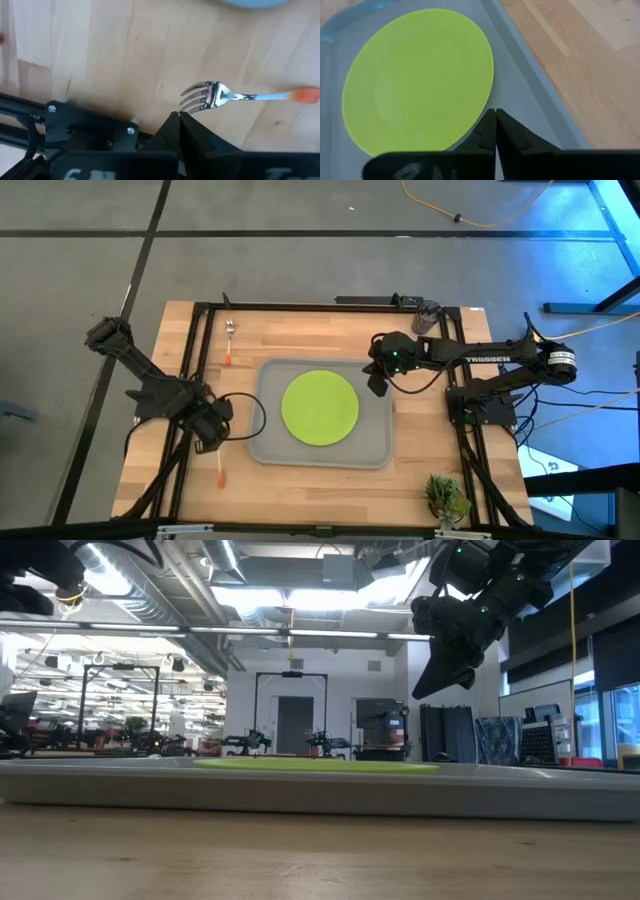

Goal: Pick and place plate/cup/fork/spoon on tray
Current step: Put the orange fork on the gray serving tray to the left side of the green plate

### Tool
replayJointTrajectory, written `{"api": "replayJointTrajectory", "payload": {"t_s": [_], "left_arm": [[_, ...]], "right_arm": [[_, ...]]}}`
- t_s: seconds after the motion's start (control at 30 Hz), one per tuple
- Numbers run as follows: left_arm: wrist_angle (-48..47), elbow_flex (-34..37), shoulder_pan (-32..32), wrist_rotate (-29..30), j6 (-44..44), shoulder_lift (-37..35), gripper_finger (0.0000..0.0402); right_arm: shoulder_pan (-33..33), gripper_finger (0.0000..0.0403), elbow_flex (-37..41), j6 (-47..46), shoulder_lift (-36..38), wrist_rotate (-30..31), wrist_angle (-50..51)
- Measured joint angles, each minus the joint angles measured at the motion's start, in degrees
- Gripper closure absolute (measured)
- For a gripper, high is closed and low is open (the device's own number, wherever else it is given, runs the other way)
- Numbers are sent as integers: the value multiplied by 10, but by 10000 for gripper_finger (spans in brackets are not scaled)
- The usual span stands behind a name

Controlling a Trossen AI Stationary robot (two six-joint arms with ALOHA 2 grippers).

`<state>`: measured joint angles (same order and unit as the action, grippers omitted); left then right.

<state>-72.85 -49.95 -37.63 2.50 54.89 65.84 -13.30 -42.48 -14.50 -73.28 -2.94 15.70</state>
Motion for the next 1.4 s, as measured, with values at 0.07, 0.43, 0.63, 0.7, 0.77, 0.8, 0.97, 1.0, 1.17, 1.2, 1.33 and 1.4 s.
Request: {"api": "replayJointTrajectory", "payload": {"t_s": [0.07,0.43,0.63,0.7,0.77,0.8,0.97,1.0,1.17,1.2,1.33,1.4], "left_arm": [[-1,0,6,0,-3,0,401],[1,-28,33,-13,-47,0,401],[-26,-74,44,-13,-65,0,401],[-31,-86,48,-20,-71,0,401],[-34,-92,51,-21,-75,0,401],[-34,-95,53,-22,-75,0,401],[-38,-108,65,-19,-76,0,401],[-40,-112,67,-18,-79,0,401],[-57,-128,76,-15,-90,0,401],[-61,-129,78,-16,-90,0,401],[-65,-129,82,-19,-90,0,401],[-65,-129,82,-19,-90,0,401]], "right_arm": [[0,397,0,0,0,0,0],[0,397,0,0,0,0,0],[0,397,0,8,0,0,0],[0,397,0,15,0,-1,0],[0,397,0,15,0,-1,0],[0,397,0,15,0,-1,0],[0,397,0,15,0,-1,0],[0,397,0,15,0,-1,0],[0,397,0,16,0,-1,0],[0,397,0,16,0,-1,0],[0,397,0,17,0,-1,0],[0,397,0,17,0,-1,0]]}}
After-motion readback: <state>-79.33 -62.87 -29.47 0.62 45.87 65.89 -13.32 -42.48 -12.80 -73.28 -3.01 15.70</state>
